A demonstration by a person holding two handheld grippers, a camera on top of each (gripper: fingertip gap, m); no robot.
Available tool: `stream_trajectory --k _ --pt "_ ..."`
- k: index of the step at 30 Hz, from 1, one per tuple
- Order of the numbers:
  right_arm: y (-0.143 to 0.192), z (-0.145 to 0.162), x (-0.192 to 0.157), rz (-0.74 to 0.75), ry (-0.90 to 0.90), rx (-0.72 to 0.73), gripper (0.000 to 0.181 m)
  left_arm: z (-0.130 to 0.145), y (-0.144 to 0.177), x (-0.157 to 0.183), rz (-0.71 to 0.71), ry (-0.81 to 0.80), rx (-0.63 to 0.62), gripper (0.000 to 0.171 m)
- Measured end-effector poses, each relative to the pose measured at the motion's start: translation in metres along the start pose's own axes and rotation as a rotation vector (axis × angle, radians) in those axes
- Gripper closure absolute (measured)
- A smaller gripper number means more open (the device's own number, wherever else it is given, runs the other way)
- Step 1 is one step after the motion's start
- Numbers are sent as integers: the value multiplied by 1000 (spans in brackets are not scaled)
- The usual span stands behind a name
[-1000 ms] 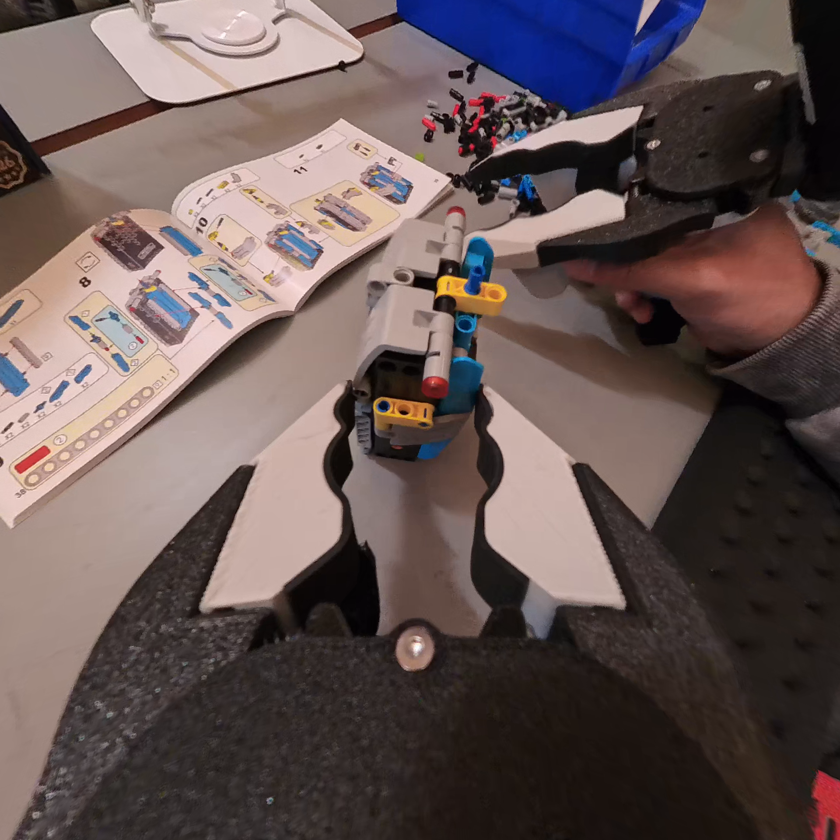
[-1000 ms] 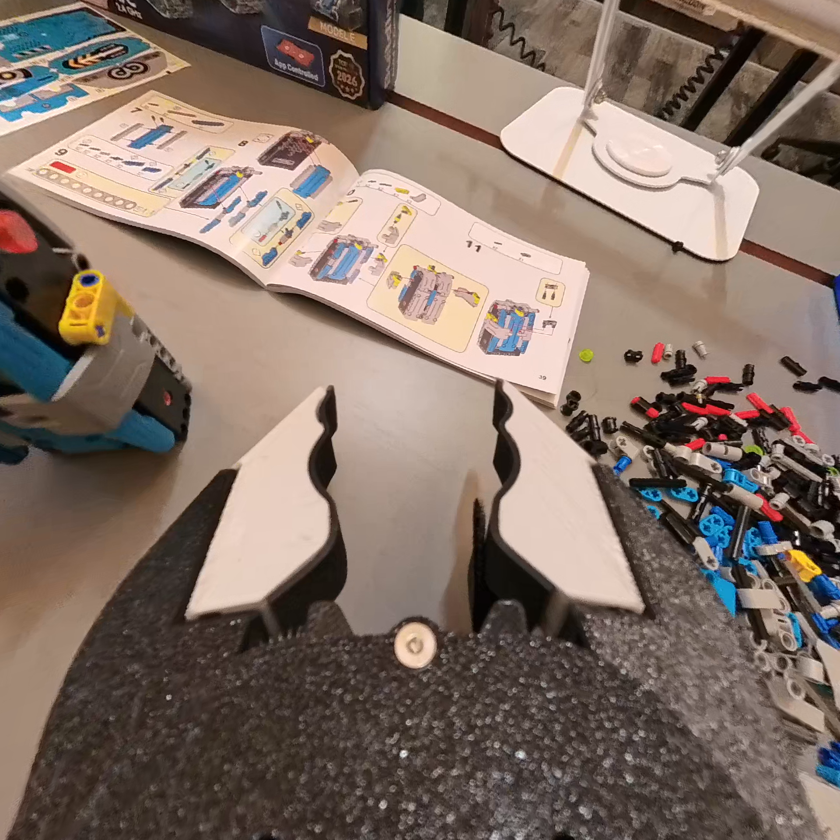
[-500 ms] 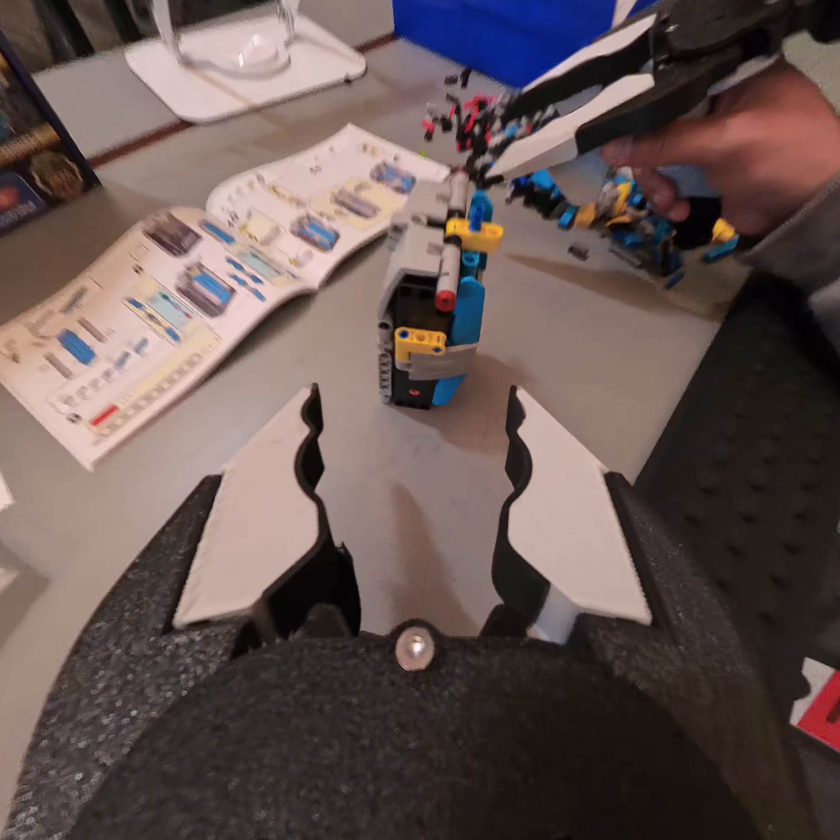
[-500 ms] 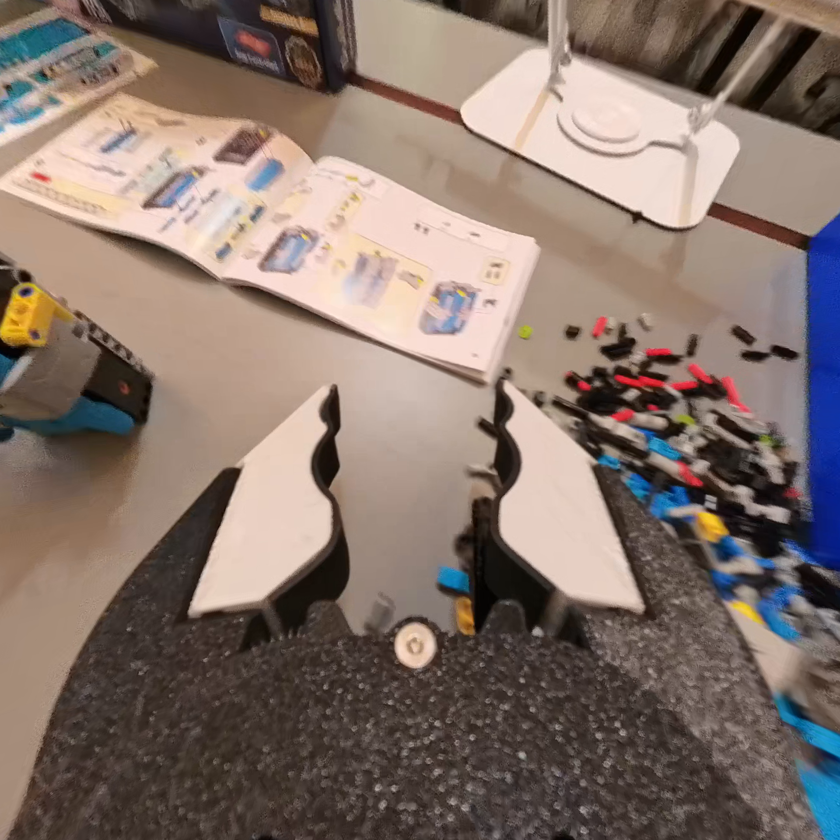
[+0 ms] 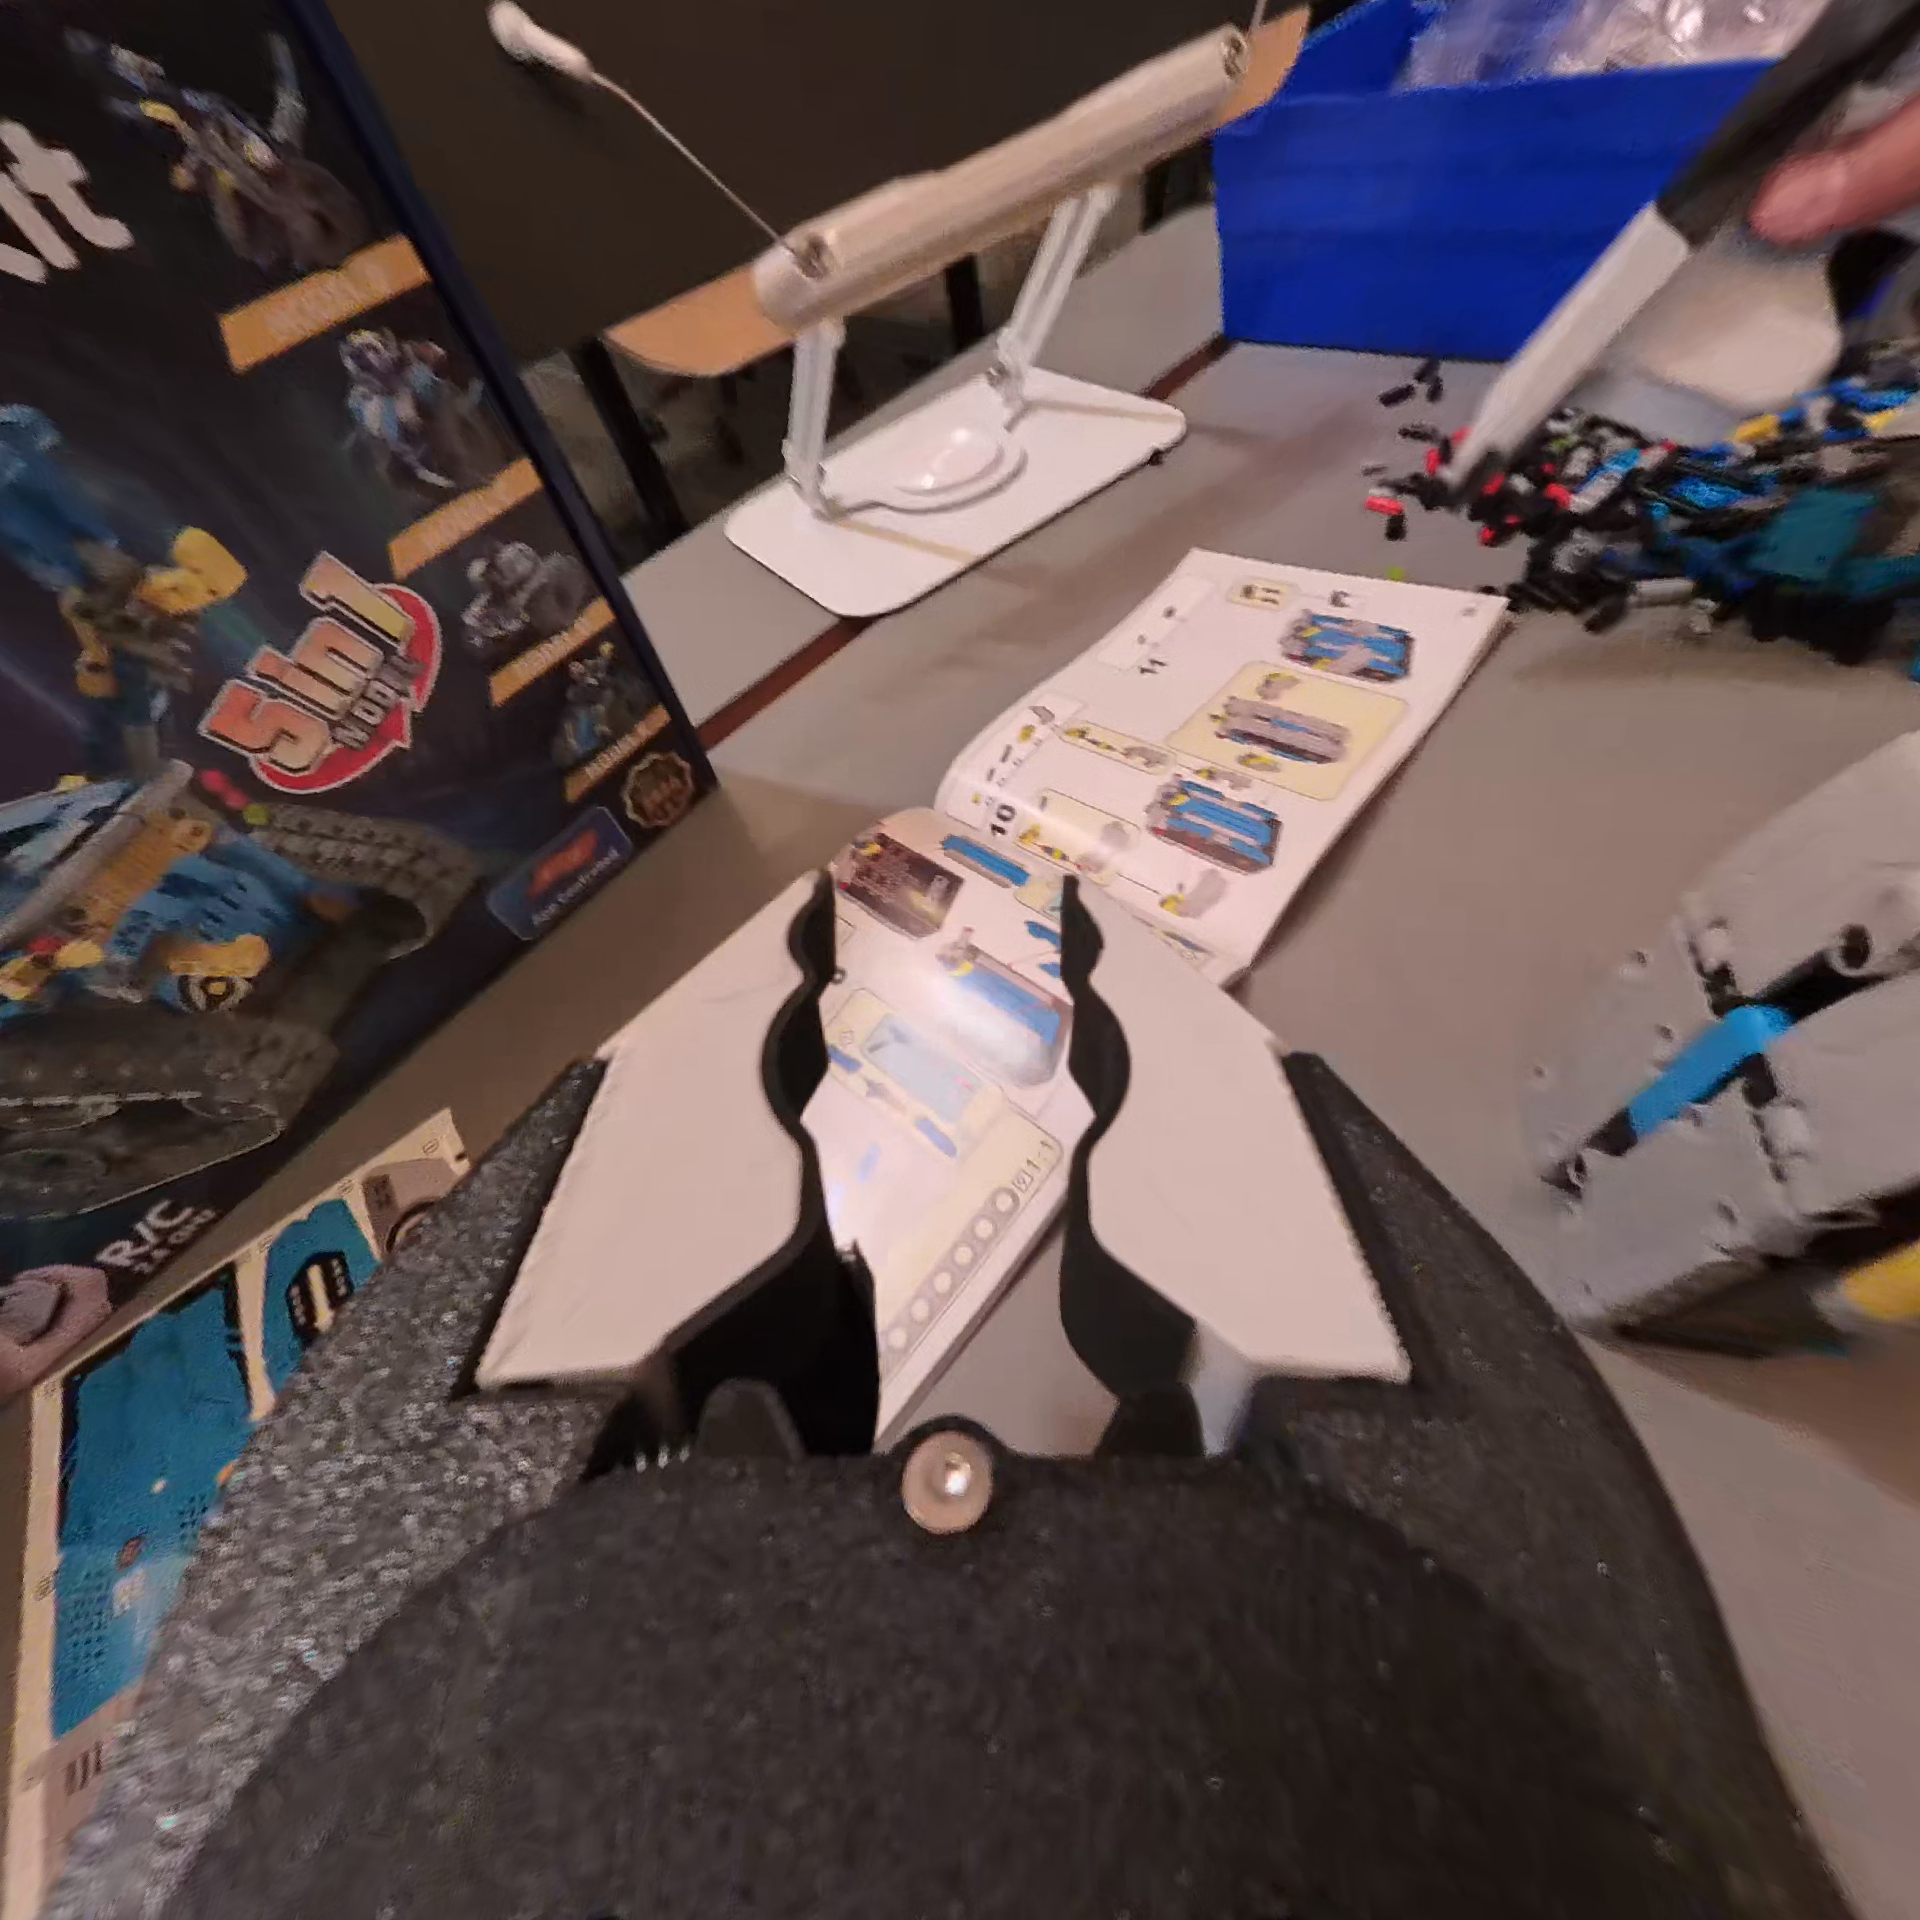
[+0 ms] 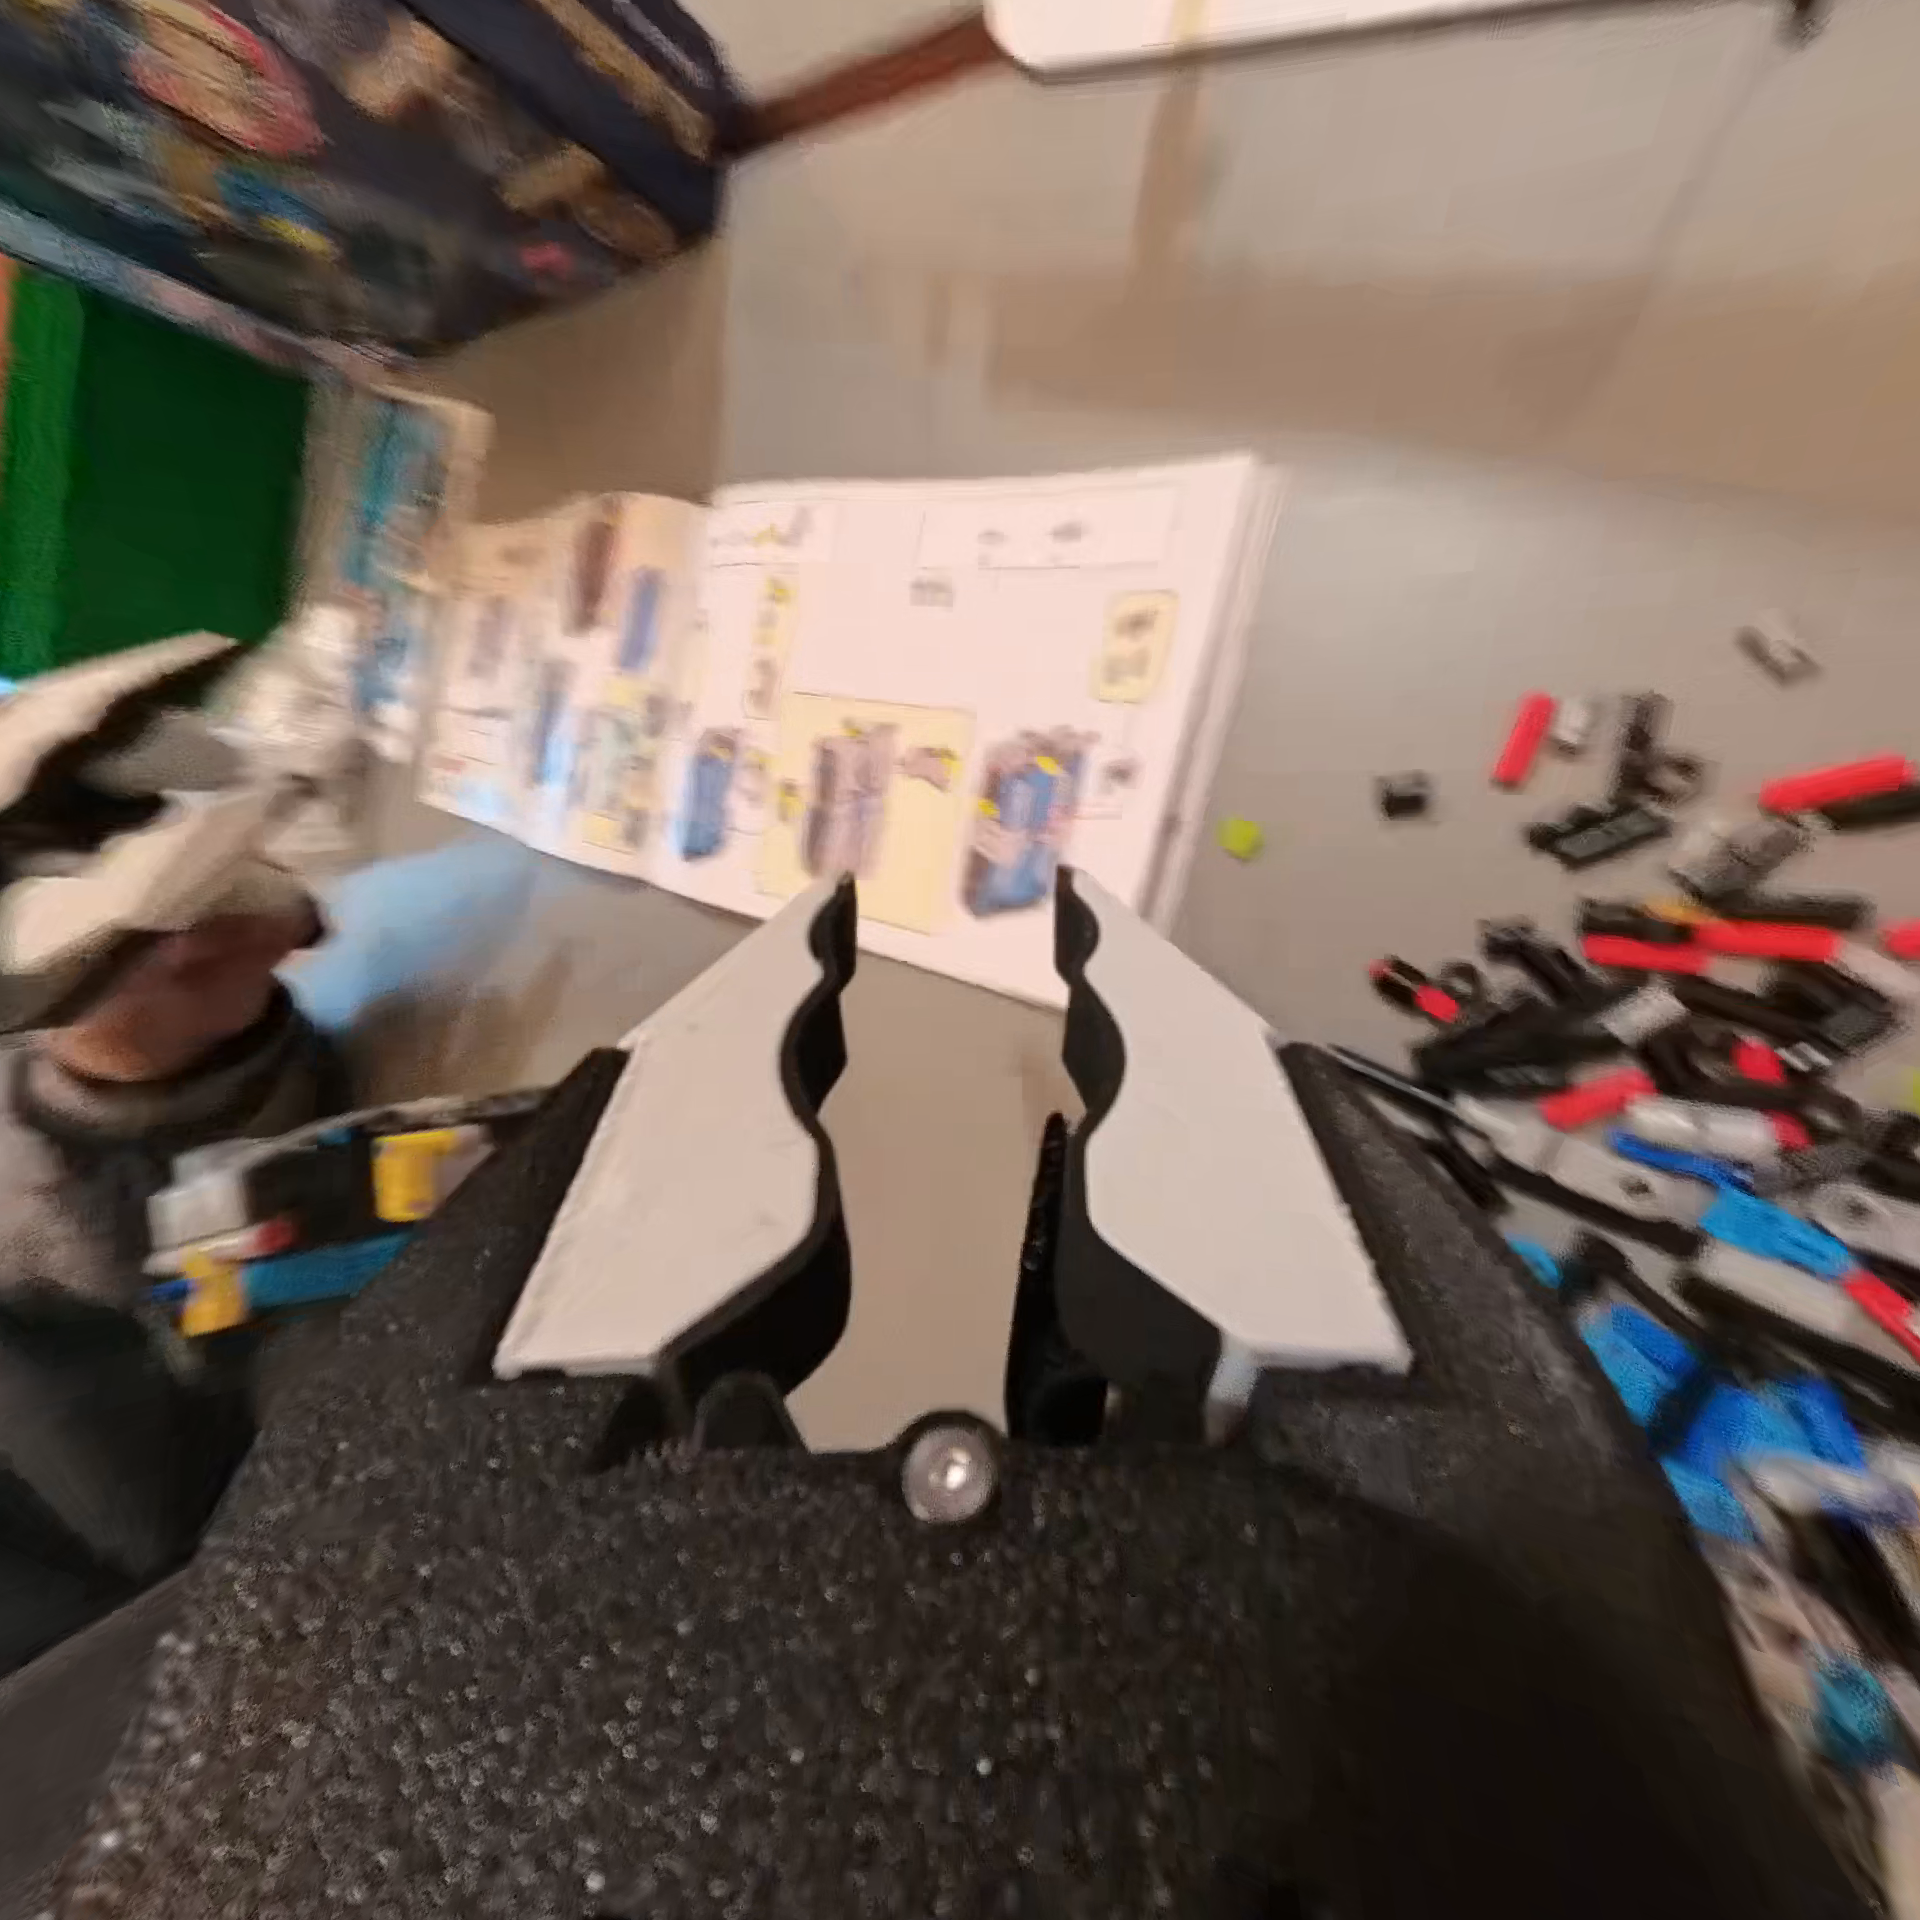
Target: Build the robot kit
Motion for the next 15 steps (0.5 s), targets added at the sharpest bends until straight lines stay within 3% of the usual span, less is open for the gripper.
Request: stream_trajectory --k 3,6,10,15 --pt "-4 24 13 97 59 -123 149 14 1 -16 -180 3 7 138" --pt "-14 38 12 -20 8 -180 145 19 7 -12 -182 -6 17 139" --pt "-6 33 26 10 -31 -135 144 27 2 -6 -175 -1 22 140" --pt "-5 33 16 -39 -24 -125 143 28 -2 1 -198 -83 12 140"
Point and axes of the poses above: each gripper's, where its closed fingertips meet, y back along the fingers, z out of its underside, x = y × z across the jaws, the point moved 1 cm from there along y, back along the fingers, and after that the axes turned 9 degrees about -x, right-handed, at the moved point
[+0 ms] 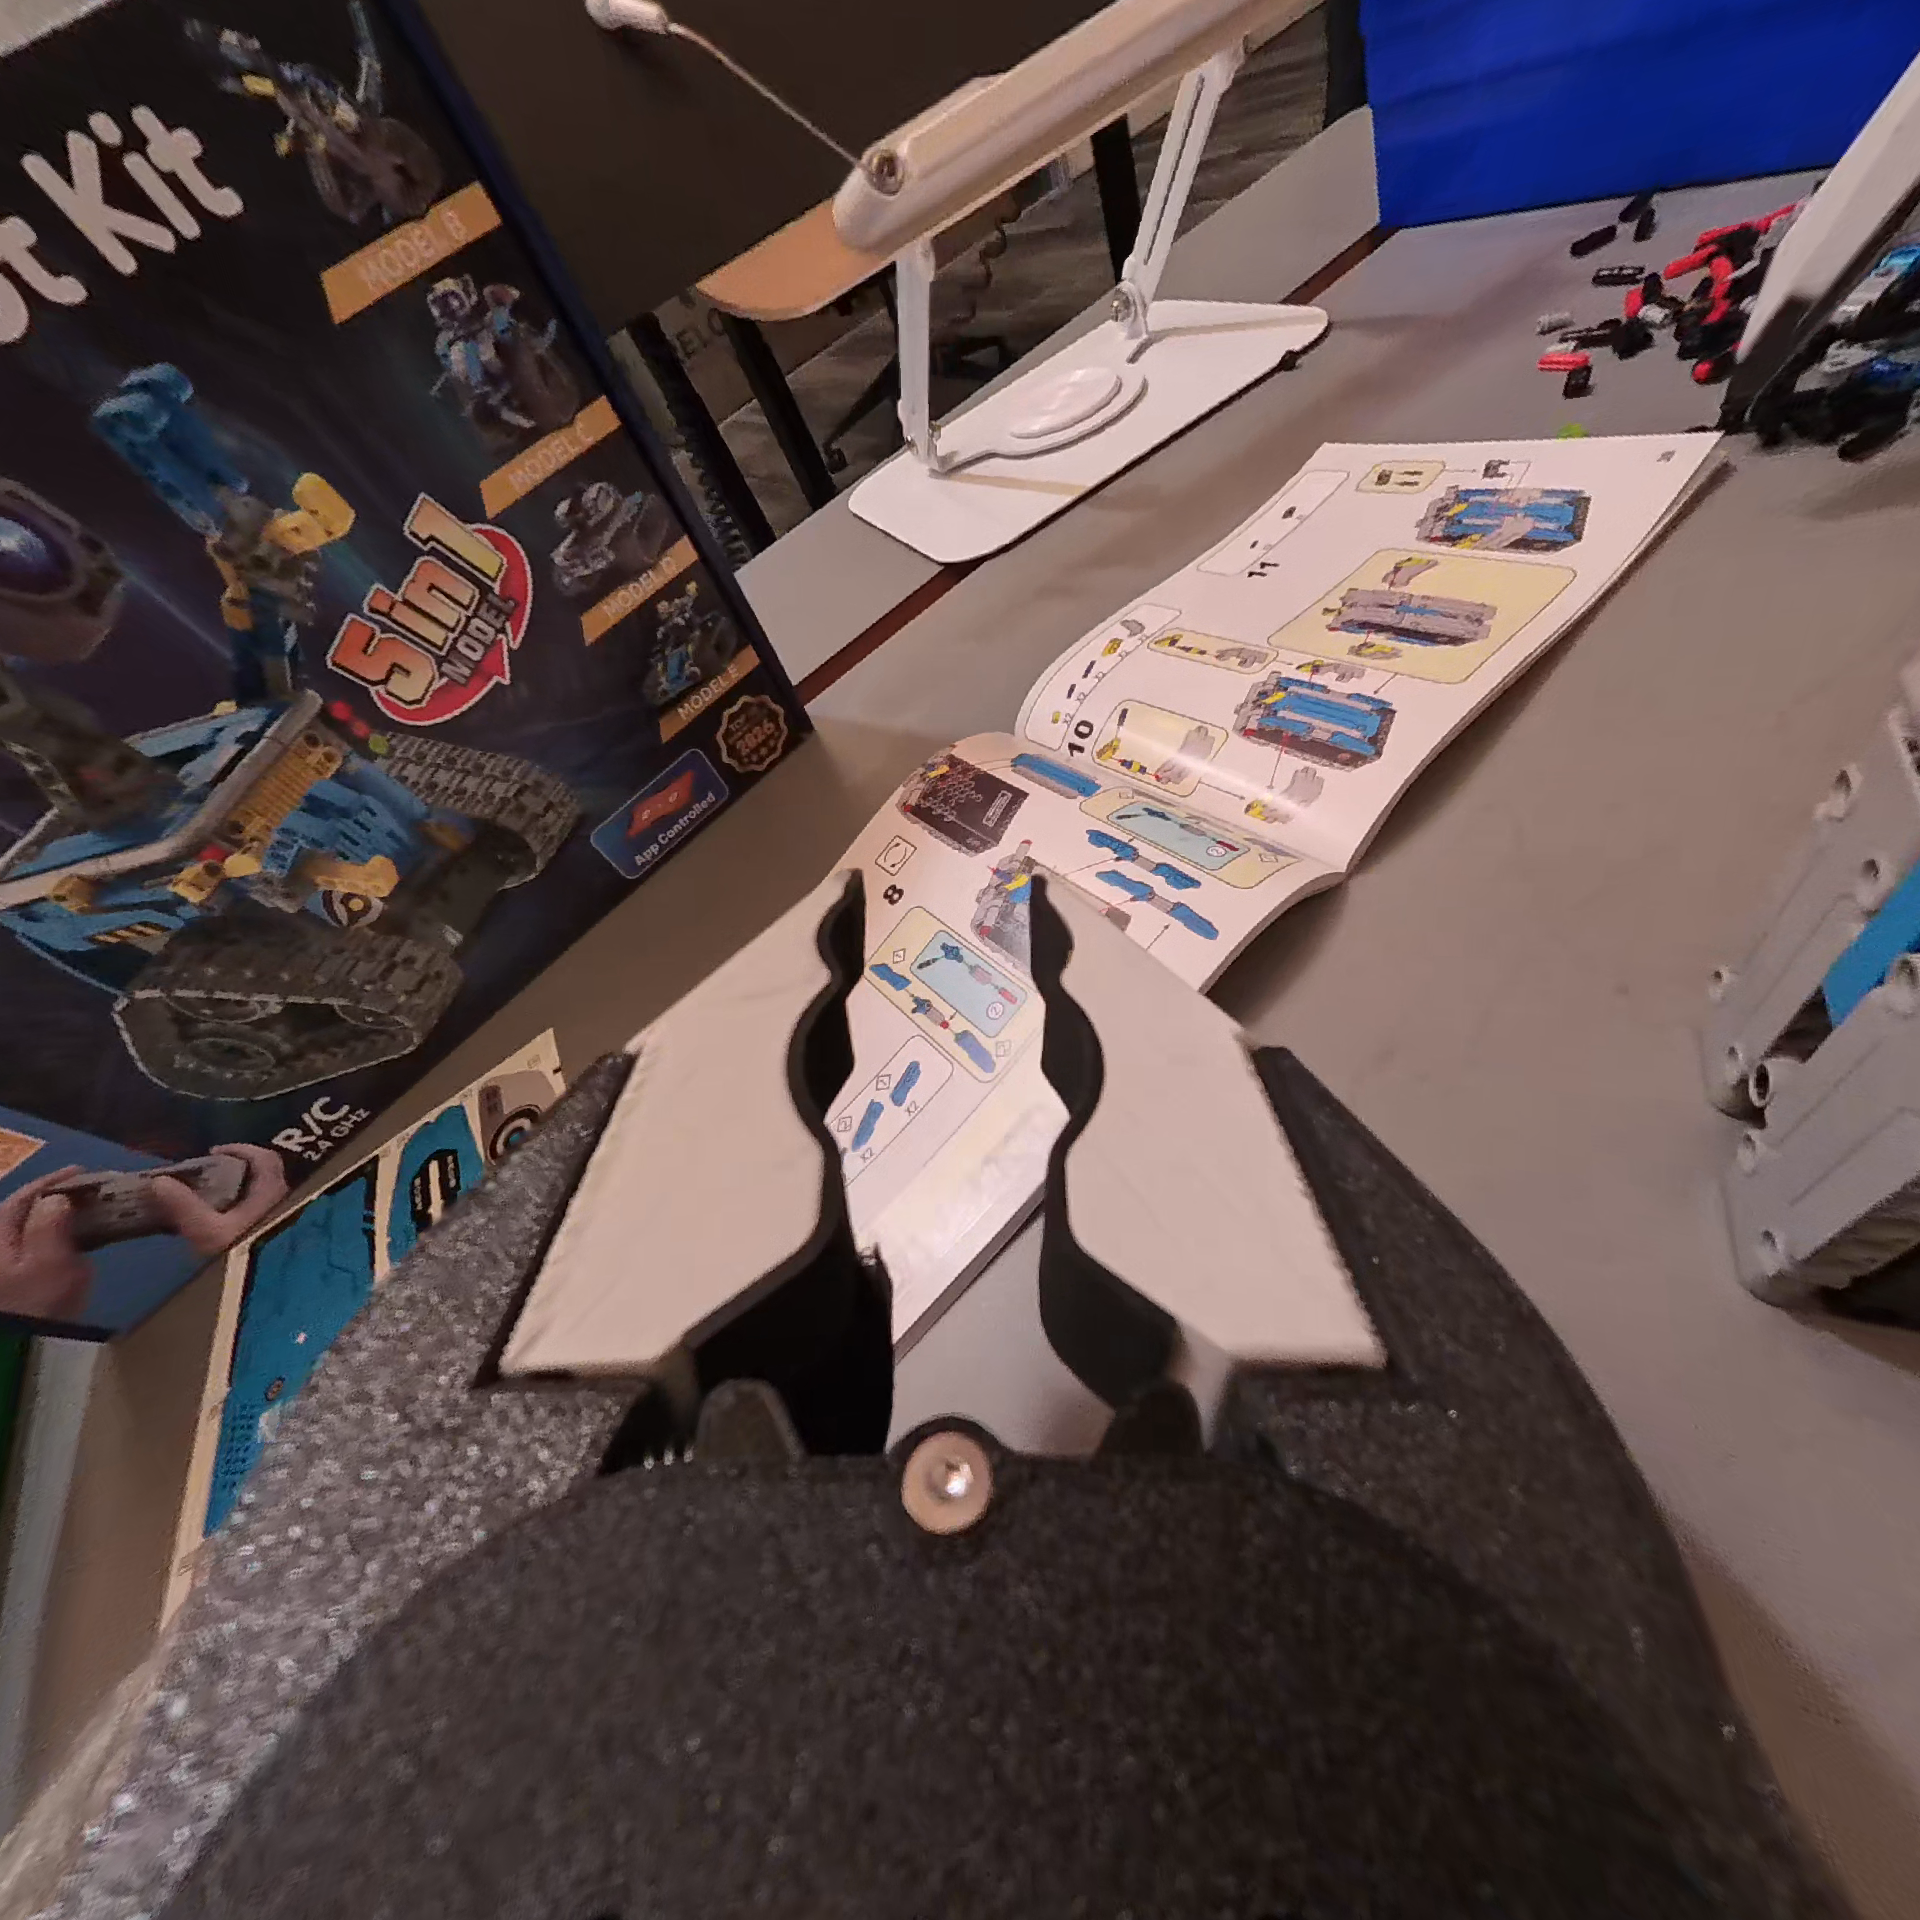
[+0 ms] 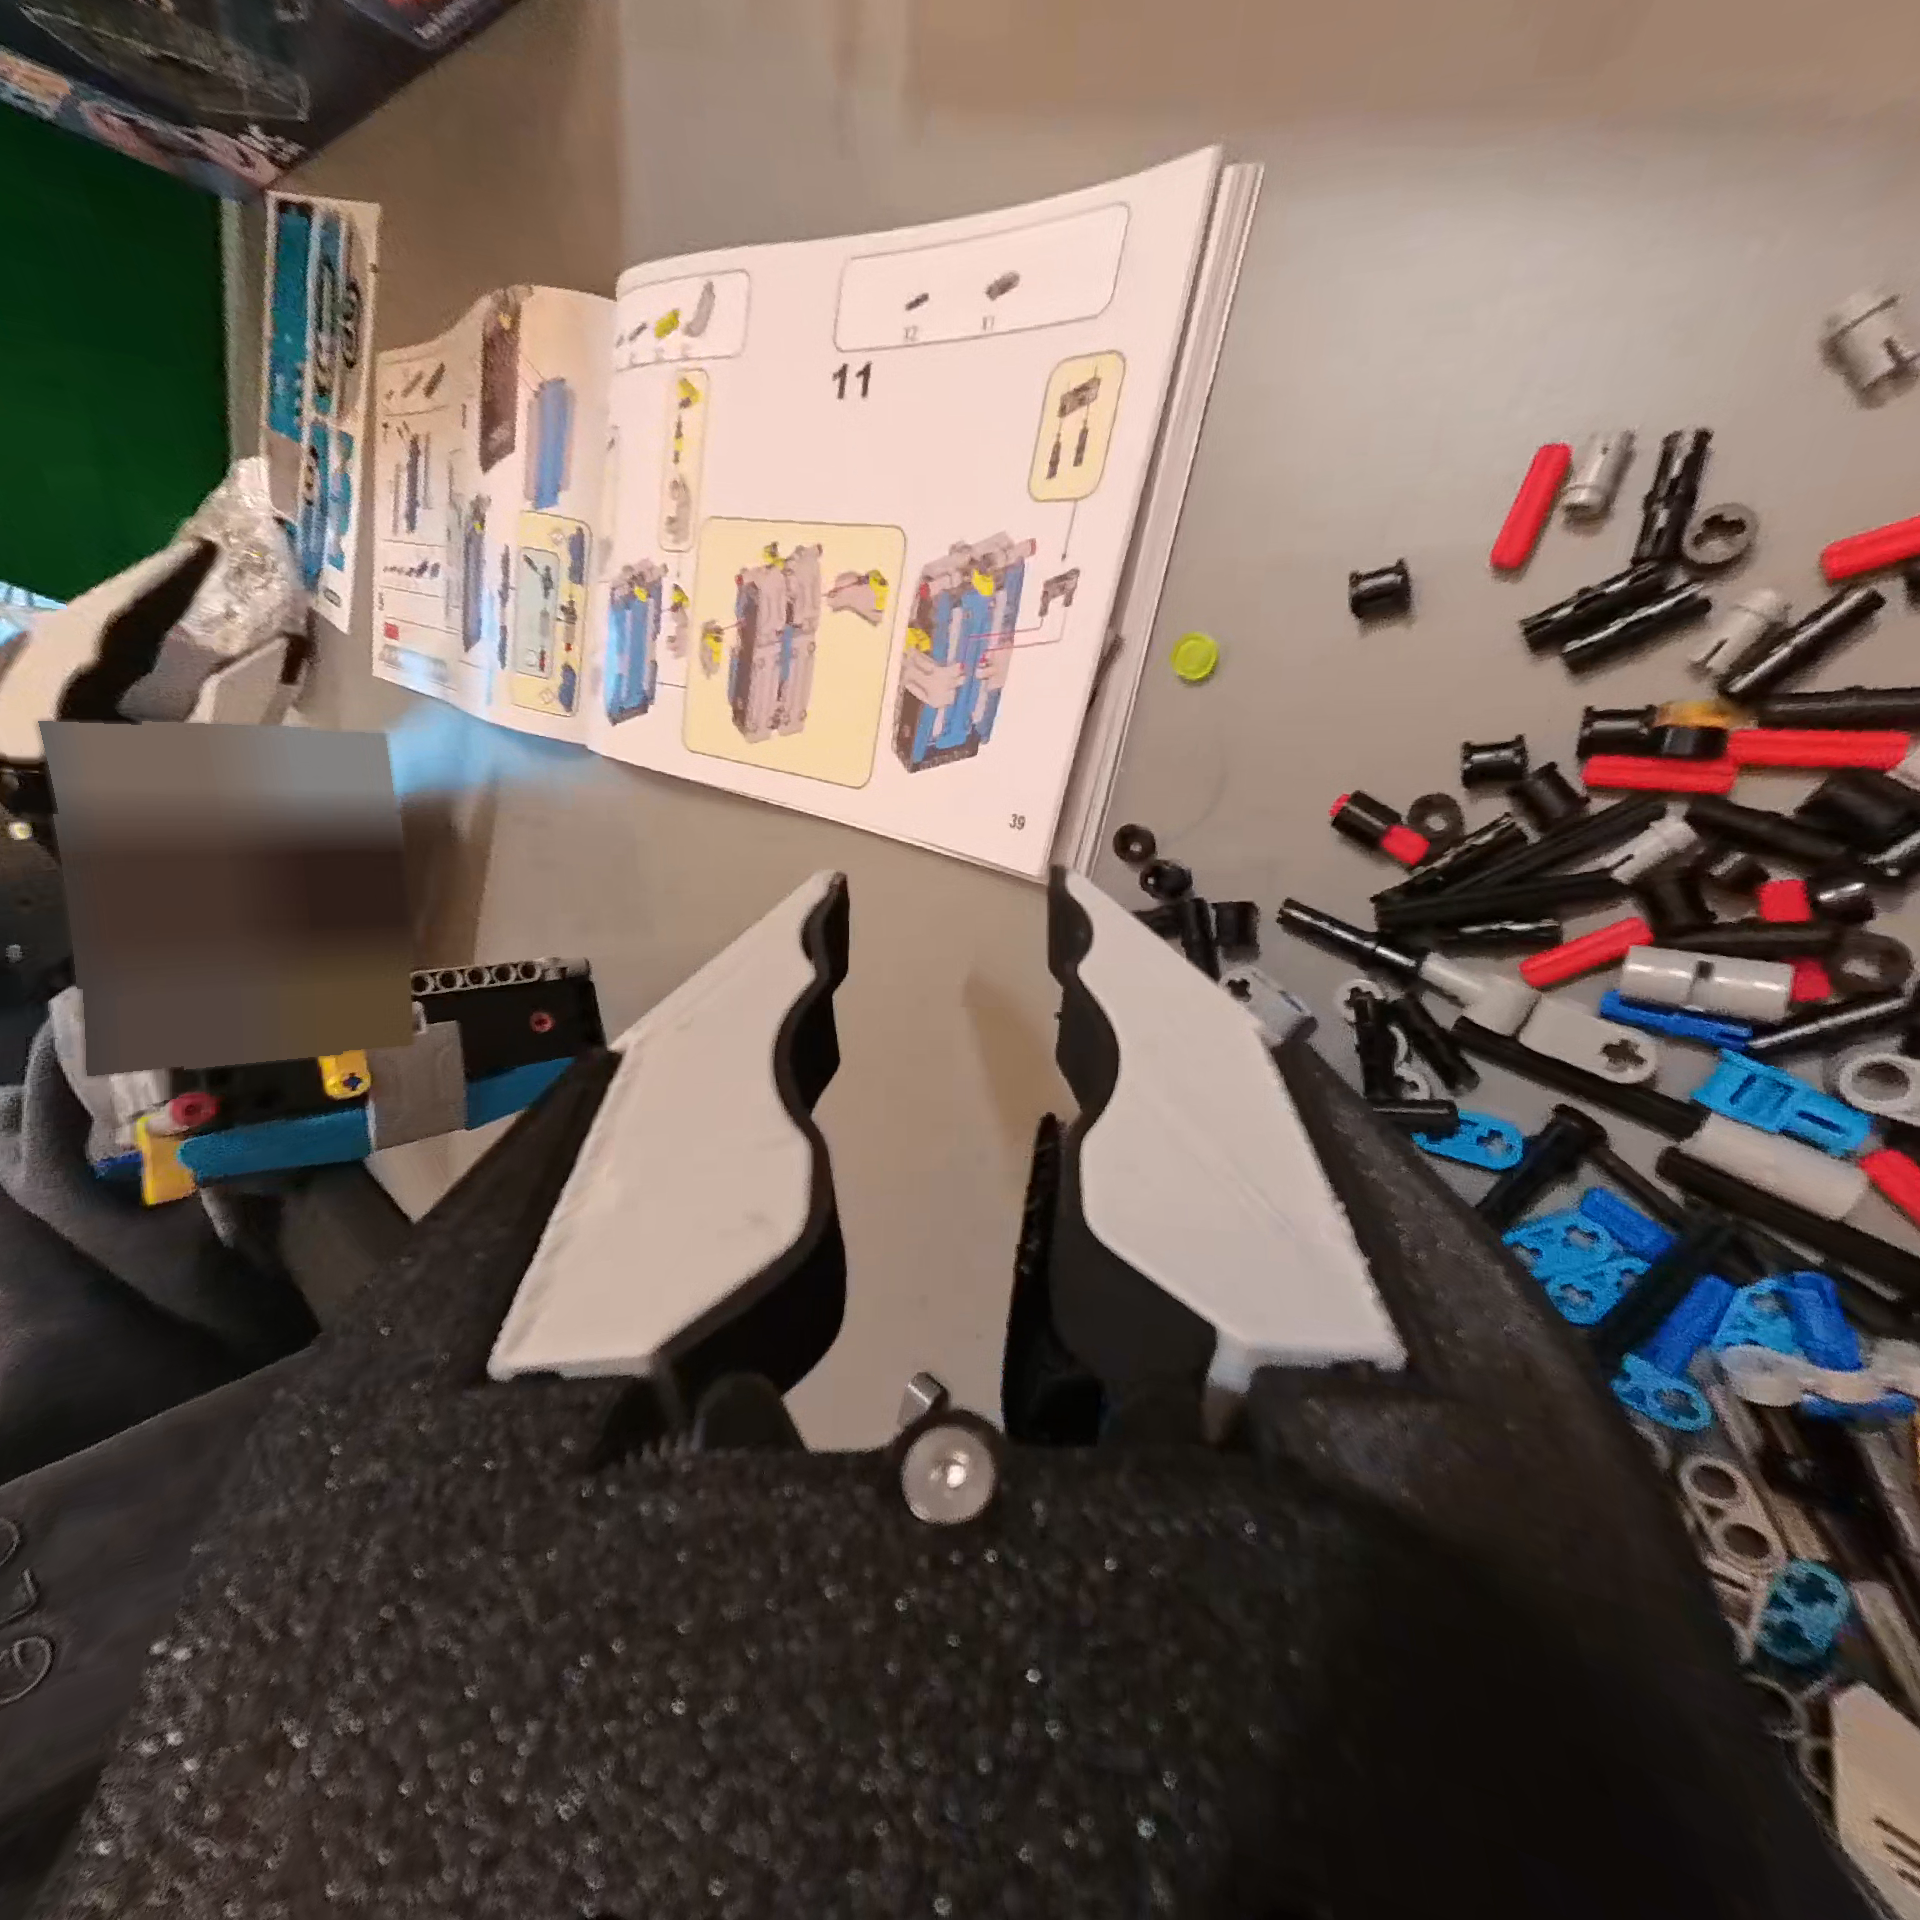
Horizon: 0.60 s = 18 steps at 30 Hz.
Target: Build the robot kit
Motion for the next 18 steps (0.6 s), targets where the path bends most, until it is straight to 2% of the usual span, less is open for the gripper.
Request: stream_trajectory --k 9,18 --pt "-11 3 2 21 4 -39 139 2 -1 1 11 5 -14 140" --pt "-7 2 -1 16 10 -27 144 3 -2 4 9 -14 -20 140"
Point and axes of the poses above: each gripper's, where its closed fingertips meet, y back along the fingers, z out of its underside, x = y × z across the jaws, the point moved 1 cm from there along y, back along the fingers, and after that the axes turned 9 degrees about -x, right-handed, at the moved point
